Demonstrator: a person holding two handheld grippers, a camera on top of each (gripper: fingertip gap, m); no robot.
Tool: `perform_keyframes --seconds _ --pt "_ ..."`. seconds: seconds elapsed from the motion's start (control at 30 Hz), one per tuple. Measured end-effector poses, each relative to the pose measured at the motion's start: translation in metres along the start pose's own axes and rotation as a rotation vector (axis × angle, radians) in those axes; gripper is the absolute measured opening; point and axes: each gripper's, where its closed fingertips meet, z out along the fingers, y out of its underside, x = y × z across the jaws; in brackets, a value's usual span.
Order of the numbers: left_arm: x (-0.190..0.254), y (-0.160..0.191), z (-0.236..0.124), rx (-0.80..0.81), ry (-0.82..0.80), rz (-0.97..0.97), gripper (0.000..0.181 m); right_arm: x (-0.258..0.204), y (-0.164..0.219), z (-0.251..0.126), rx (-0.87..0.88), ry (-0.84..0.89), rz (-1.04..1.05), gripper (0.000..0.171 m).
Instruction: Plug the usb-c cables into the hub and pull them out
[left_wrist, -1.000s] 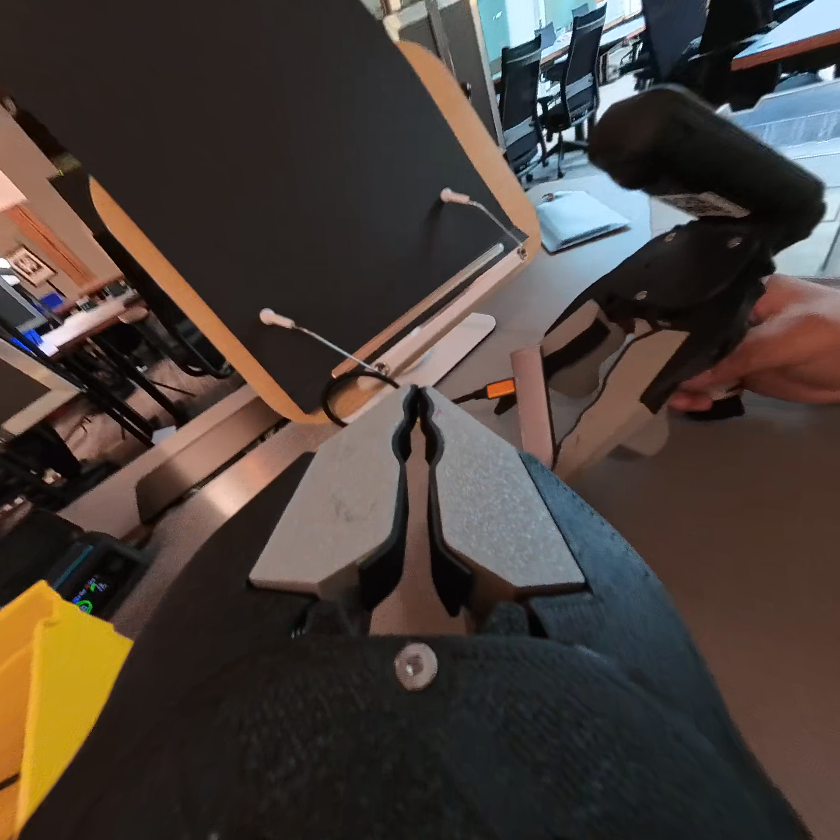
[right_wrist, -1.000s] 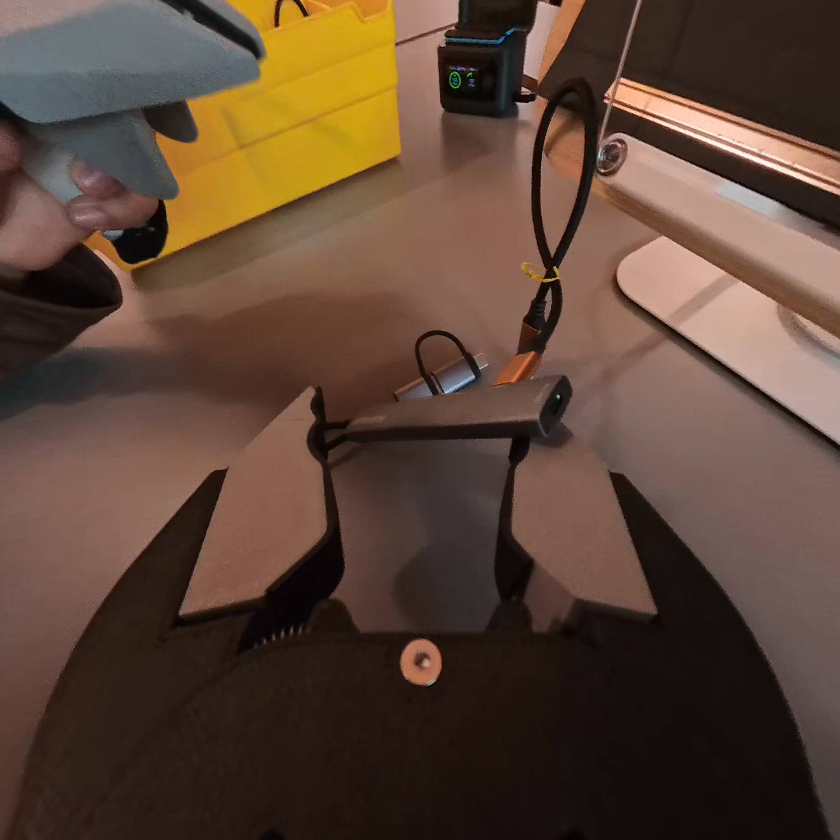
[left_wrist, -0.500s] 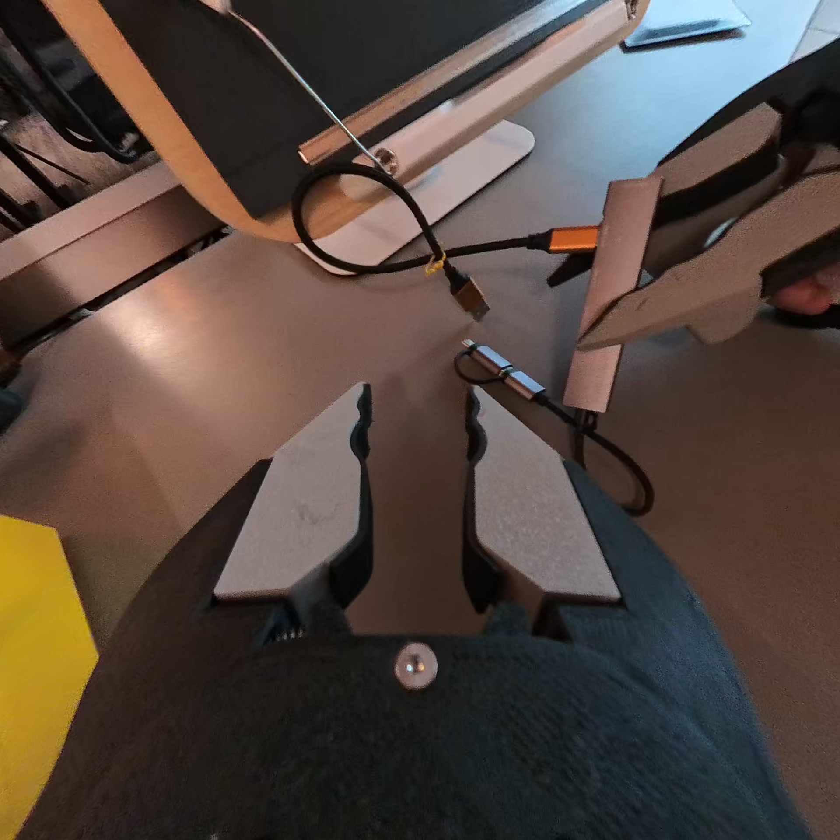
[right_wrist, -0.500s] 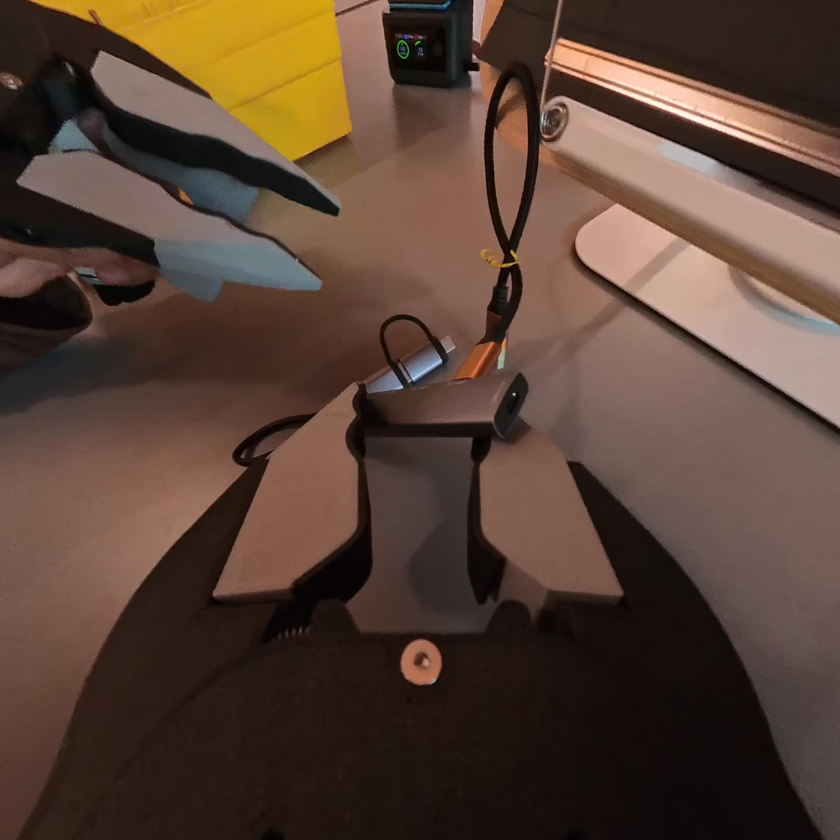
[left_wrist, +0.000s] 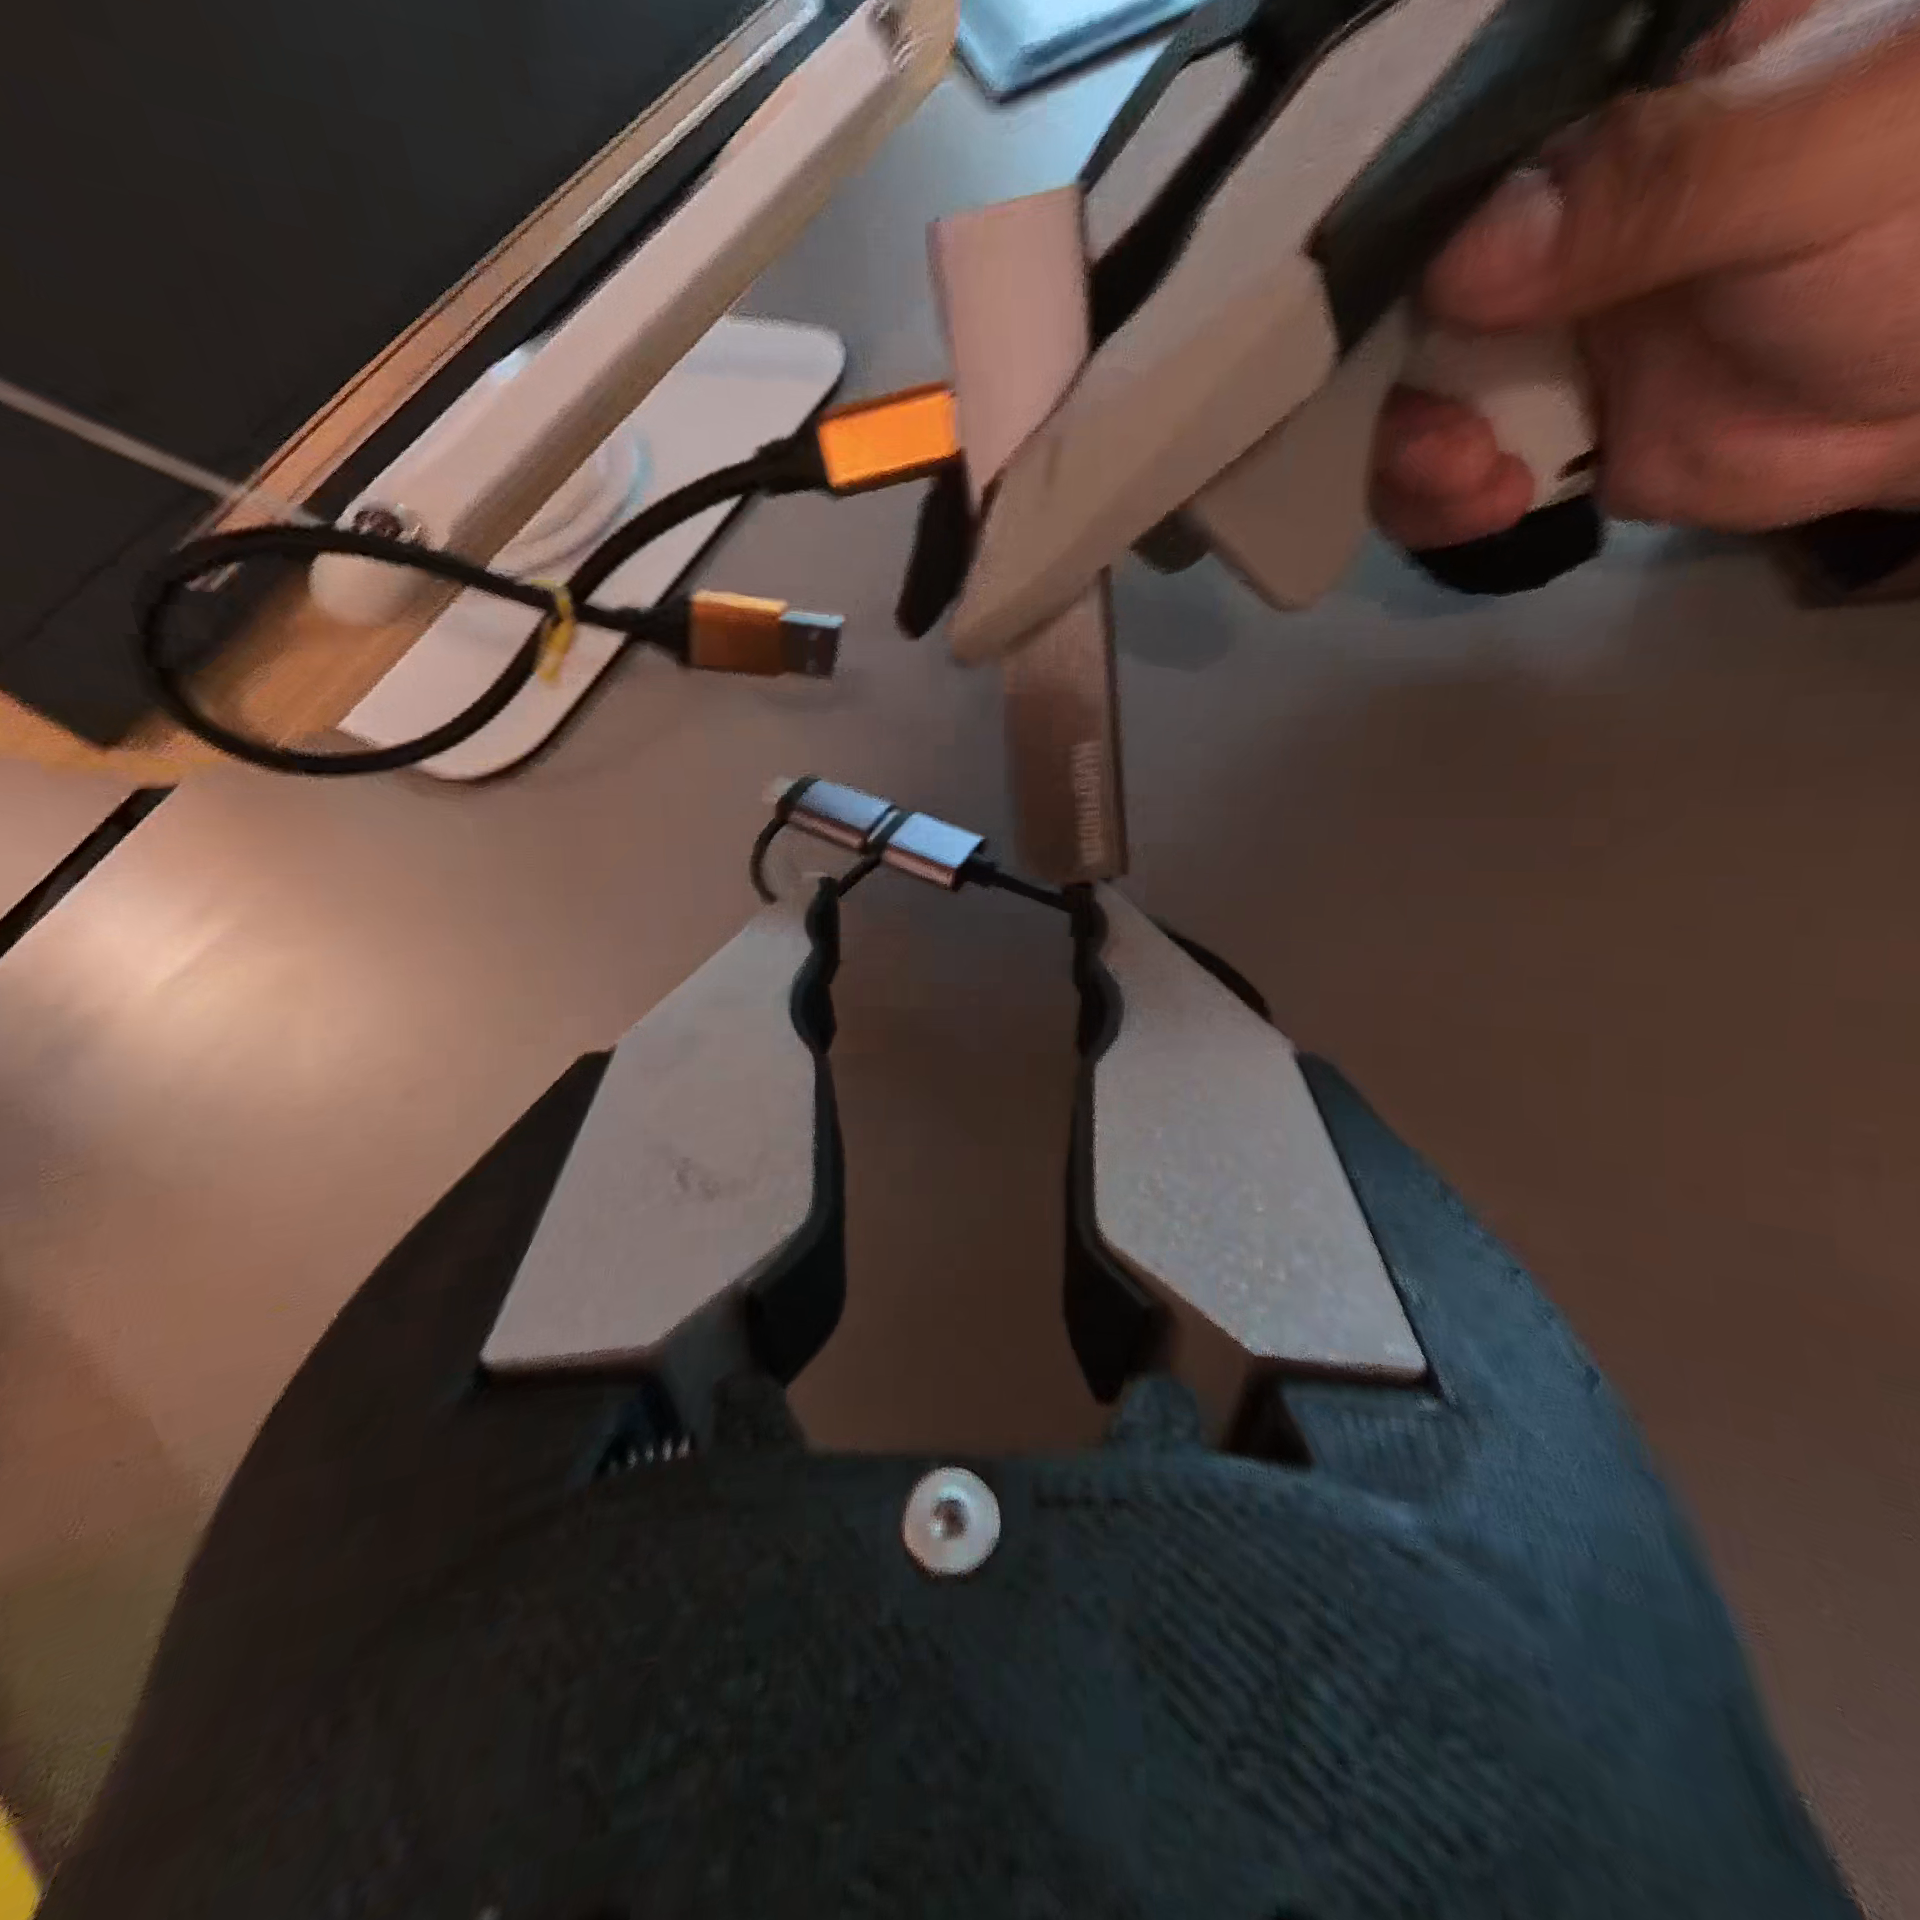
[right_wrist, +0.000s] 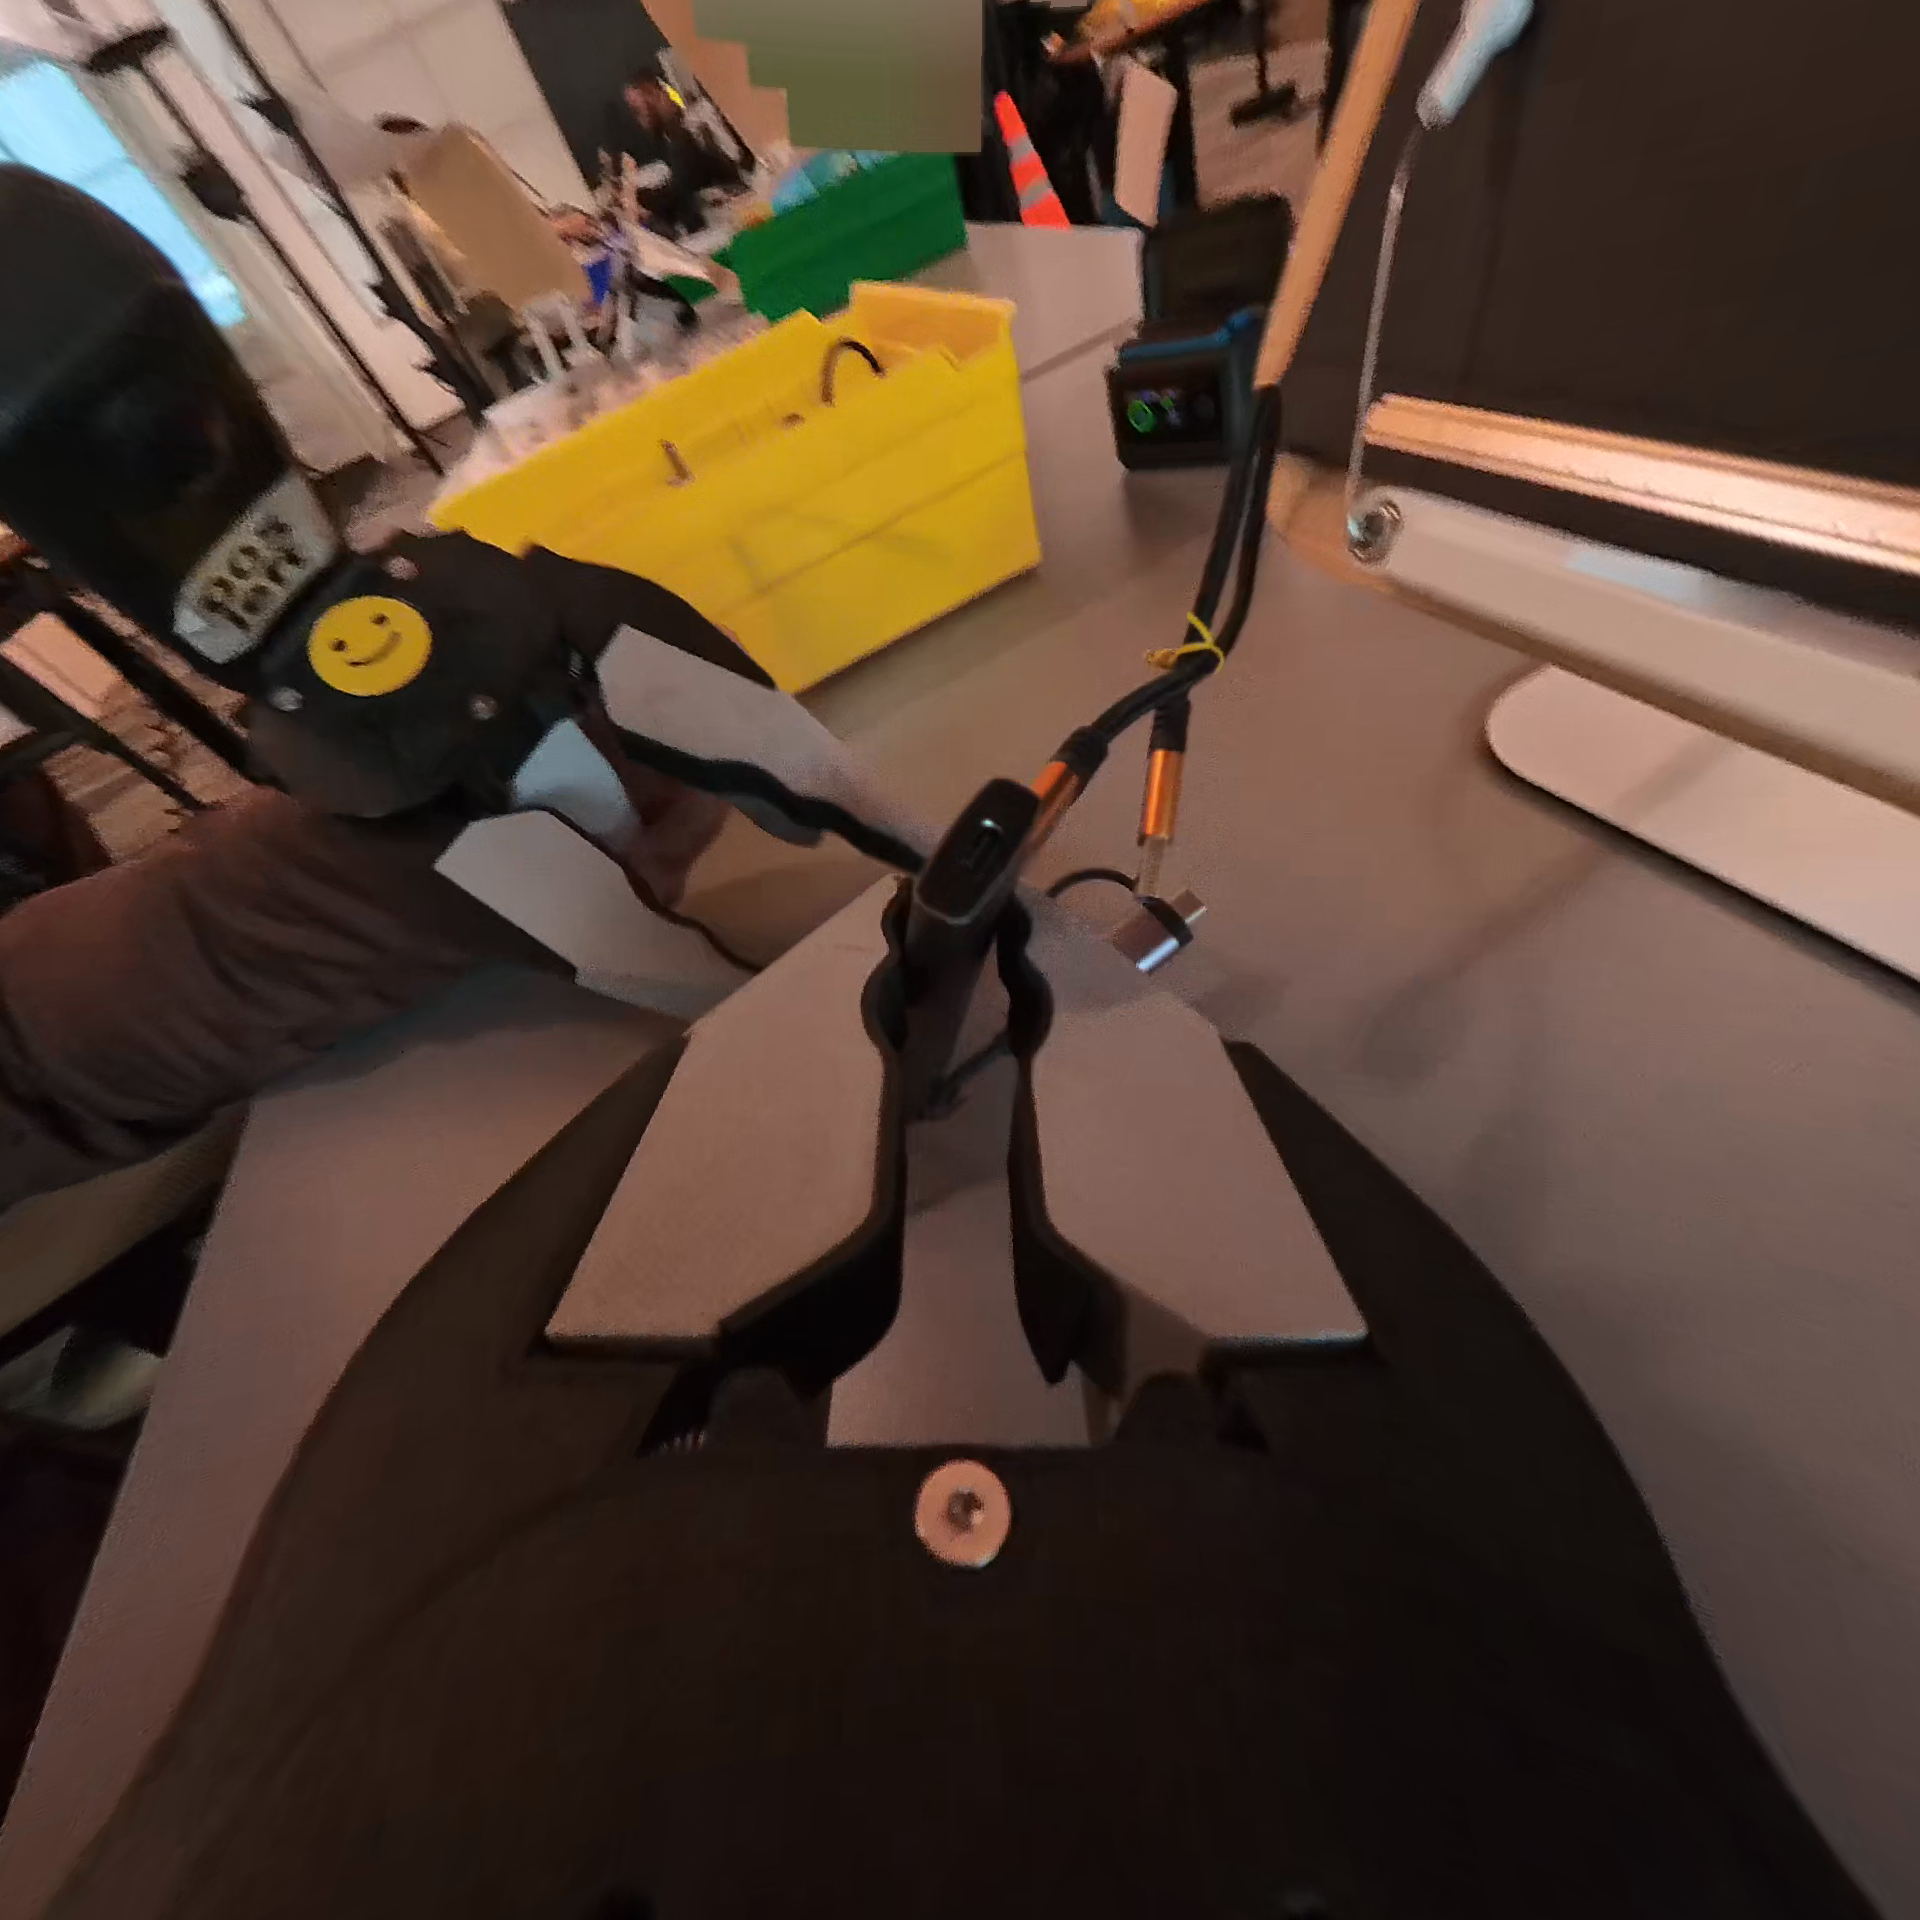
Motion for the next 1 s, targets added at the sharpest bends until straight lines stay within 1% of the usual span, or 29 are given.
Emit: perform_keyframes --seconds 0.07,0.1,0.17,0.23,0.3,0.33,0.43,0.47,0.53,0.6,0.67,0.73,0.83,0.93,1.0 --pt "0.013 -0.01 0.0 0.051 0.055 -0.014 0.04 -0.013 -0.009 -0.003 0.053 -0.066 -0.032 0.009" --pt "0.02 -0.012 0.001 0.066 0.083 -0.024 0.038 -0.02 -0.014 -0.005 0.082 -0.097 -0.047 0.005" --pt "0.028 -0.013 0.004 0.068 0.114 -0.026 0.038 -0.033 -0.021 -0.009 0.129 -0.165 -0.06 0.004" --pt "0.037 -0.014 0.006 0.075 0.143 -0.016 0.033 -0.046 -0.026 -0.011 0.157 -0.227 -0.053 0.004" --pt "0.048 -0.022 0.005 0.13 0.209 -0.053 0.026 -0.048 -0.026 -0.008 0.152 -0.212 -0.056 0.004" --pt "0.053 -0.026 0.005 0.159 0.246 -0.085 0.025 -0.048 -0.025 -0.007 0.147 -0.201 -0.069 0.004" --pt "0.055 -0.038 0.002 0.219 0.286 -0.167 0.029 -0.056 -0.024 -0.004 0.141 -0.212 -0.093 0.004" --pt "0.054 -0.041 0.0 0.24 0.296 -0.189 0.033 -0.059 -0.025 -0.004 0.15 -0.222 -0.089 0.004" --pt "0.056 -0.048 -0.005 0.289 0.338 -0.23 0.033 -0.065 -0.03 -0.005 0.179 -0.248 -0.07 0.004" --pt "0.061 -0.055 -0.011 0.337 0.395 -0.251 0.026 -0.069 -0.035 -0.007 0.208 -0.271 -0.047 0.005" --pt "0.064 -0.059 -0.016 0.37 0.418 -0.244 0.018 -0.072 -0.039 -0.01 0.232 -0.294 -0.034 0.005" --pt "0.065 -0.059 -0.019 0.364 0.428 -0.201 0.015 -0.075 -0.041 -0.014 0.242 -0.318 -0.03 0.005" --pt "0.063 -0.055 -0.021 0.293 0.437 -0.19 0.013 -0.076 -0.04 -0.014 0.237 -0.319 -0.042 0.005" --pt "0.053 -0.044 -0.021 0.227 0.39 -0.158 0.012 -0.072 -0.037 -0.012 0.209 -0.271 -0.091 0.006" --pt "0.048 -0.035 -0.022 0.178 0.404 -0.194 0.012 -0.066 -0.035 -0.013 0.189 -0.242 -0.111 0.005"
